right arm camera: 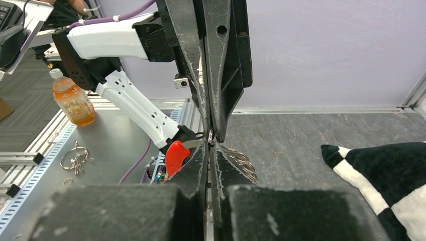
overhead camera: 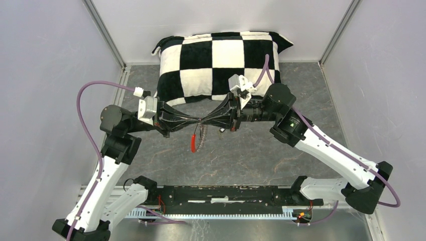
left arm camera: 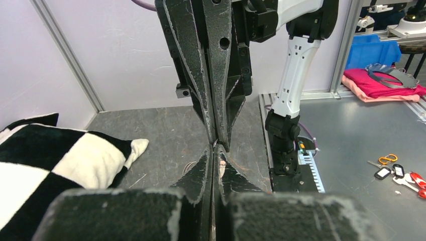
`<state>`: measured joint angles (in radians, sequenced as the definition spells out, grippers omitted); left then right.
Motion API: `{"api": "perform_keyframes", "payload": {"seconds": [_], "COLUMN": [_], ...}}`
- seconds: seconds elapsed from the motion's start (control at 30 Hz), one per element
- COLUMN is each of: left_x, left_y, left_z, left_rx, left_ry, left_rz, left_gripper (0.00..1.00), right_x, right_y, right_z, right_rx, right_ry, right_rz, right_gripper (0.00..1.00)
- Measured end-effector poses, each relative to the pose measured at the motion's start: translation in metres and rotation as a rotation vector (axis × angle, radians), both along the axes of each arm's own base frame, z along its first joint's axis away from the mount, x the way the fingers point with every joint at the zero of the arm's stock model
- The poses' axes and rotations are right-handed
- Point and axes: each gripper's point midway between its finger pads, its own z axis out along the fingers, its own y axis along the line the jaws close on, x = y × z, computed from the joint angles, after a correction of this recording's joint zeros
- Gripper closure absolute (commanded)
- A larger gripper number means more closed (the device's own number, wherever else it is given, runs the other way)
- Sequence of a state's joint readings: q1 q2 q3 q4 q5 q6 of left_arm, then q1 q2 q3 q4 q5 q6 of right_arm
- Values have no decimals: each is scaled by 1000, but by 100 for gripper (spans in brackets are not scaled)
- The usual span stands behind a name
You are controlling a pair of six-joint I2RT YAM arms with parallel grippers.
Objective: Put the keys on the keyring
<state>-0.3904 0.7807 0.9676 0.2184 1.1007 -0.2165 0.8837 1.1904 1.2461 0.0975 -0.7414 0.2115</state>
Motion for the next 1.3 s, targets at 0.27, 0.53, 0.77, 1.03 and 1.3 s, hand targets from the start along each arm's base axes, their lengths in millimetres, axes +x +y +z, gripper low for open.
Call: {"api": "perform_keyframes", "payload": {"seconds": [0.27,0.53,0.77,1.03,1.3], "left_x": [-1,14,32,38,25], "left_y": [0,4,8,9,13], "left_z": [-2,-19,-44,-85,-99], "left_rx": [11,154,322,480,539], "left_ry": [4,-101,-128,-49,-30], "left_rz": [-3,64,84,9,-49], "left_gripper": [96,51,50,63,66], "right_x": [1,17,32,25,19], "right_y": [0,3,6,9,13], "right_z": [0,-10,-37,-76,-76], "right_rx": [-27,-212,-410,-574,-597], "right_ry": [17,59,59,53,37], "right_rz": [-5,-65,-130,-138,-128], "right_gripper": [100,99,99,100,99]}}
